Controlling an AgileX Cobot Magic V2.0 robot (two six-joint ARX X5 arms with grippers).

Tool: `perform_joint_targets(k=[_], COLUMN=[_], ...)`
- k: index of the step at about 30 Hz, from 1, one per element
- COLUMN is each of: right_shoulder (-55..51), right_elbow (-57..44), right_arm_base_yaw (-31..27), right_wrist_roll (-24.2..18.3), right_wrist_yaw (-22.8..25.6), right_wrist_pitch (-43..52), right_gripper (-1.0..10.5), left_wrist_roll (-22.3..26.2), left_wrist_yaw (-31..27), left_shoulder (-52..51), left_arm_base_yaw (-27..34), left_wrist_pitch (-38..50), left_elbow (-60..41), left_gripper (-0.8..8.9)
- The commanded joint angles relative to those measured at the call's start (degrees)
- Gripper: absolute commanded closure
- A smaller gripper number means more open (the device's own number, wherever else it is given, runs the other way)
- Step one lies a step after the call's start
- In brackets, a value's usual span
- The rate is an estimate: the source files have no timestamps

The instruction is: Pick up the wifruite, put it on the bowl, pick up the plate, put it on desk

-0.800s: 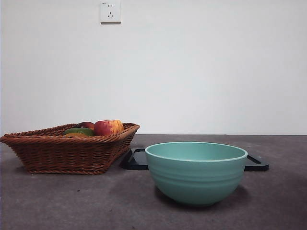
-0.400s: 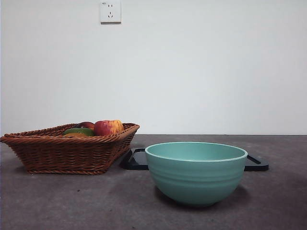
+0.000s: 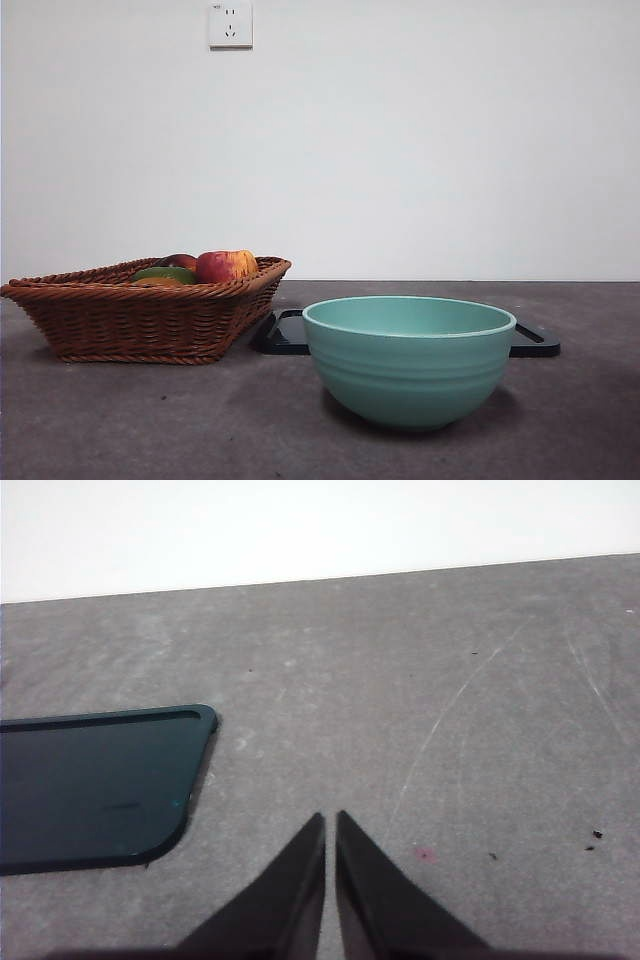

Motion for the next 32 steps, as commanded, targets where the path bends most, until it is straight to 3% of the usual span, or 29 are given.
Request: perform_joint_targets(k=[1,32], right_shoulder=[-0.15,-0.15], right_elbow=[-0.33,-0.28], right_arm_base_yaw=[-0.02,-0.02], right_wrist_roll=[0.39,0.83], right_wrist_yaw=[0.22,1.27], right_wrist_pitch=[0.57,1.42], right_gripper=[9.4,9.4], left_wrist_roll=[-0.02,-0.04], left_wrist_yaw=[-0.15,-0.17], left_shoulder=[-0.13,-0.13], left_arm_base_yaw=[0.13,0.13], left_wrist_pitch=[-0.5,-0.5], left_elbow=[-1.18,-1.18], left_gripper=[7.94,7.94])
